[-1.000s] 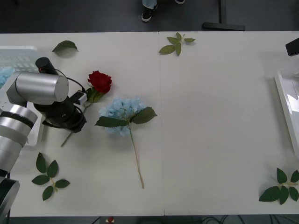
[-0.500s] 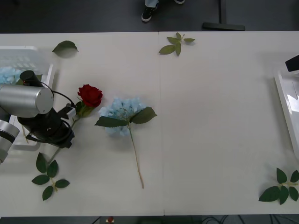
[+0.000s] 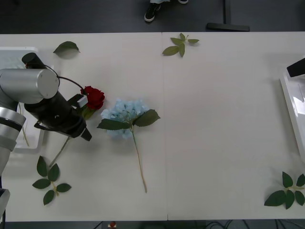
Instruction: Place the red flowers into the right box and the blue flowers into the left box. If a person shows an open palm, hand one flower to the person first, then continue sorting.
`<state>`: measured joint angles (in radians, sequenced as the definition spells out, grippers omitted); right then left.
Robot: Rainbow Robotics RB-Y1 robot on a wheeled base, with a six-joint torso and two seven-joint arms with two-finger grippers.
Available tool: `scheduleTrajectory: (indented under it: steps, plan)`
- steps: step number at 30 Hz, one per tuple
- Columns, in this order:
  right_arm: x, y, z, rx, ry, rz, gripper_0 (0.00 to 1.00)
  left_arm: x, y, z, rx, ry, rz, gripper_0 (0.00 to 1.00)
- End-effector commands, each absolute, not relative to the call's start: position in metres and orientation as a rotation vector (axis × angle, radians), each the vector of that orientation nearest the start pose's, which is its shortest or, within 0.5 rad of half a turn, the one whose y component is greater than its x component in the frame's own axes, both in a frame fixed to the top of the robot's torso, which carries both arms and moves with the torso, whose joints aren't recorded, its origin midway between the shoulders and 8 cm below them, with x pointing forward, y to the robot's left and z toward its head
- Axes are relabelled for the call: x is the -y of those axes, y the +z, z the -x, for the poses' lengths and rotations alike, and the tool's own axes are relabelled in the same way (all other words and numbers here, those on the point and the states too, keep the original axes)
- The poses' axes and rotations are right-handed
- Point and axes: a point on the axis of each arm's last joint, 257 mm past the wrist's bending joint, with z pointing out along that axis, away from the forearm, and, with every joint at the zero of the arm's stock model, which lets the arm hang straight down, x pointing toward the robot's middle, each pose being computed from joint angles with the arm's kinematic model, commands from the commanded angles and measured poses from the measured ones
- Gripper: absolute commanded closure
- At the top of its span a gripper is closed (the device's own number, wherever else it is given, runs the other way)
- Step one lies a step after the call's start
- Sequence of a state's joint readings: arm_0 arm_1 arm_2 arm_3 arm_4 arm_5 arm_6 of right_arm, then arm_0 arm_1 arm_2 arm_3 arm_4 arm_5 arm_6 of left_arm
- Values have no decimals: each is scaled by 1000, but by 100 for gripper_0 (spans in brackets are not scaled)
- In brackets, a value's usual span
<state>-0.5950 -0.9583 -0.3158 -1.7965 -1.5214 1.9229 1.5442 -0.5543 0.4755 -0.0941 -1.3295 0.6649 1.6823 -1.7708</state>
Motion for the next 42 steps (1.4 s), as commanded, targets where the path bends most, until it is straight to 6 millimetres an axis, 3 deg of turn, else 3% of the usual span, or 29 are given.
scheduleTrajectory:
  steps: [1,5,8,11,16,24,29,42]
  plan:
    - [287,-12,-407,-2446,513,698,0,-228,-296,-489,-2797,-203,-636,0]
    - [285,-20,-407,-2455,491,744,0,-225,-298,-501,-2760,-130,-646,0]
    - [289,-37,-408,-2431,402,913,0,-227,-300,-509,-2735,-80,-650,0]
    - [296,-56,-406,-2414,349,1039,0,-232,-300,-514,-2721,-54,-635,0]
    - [301,-107,-394,-2356,254,1396,0,-243,-304,-522,-2702,51,-639,0]
    - [279,-146,-426,-2159,120,1594,0,-248,-308,-534,-2673,67,-609,0]
    - [266,-158,-437,-2139,112,1571,0,-256,-314,-531,-2690,91,-611,0]
    - [266,-158,-437,-2139,112,1571,0,-267,-319,-532,-2695,159,-637,0]
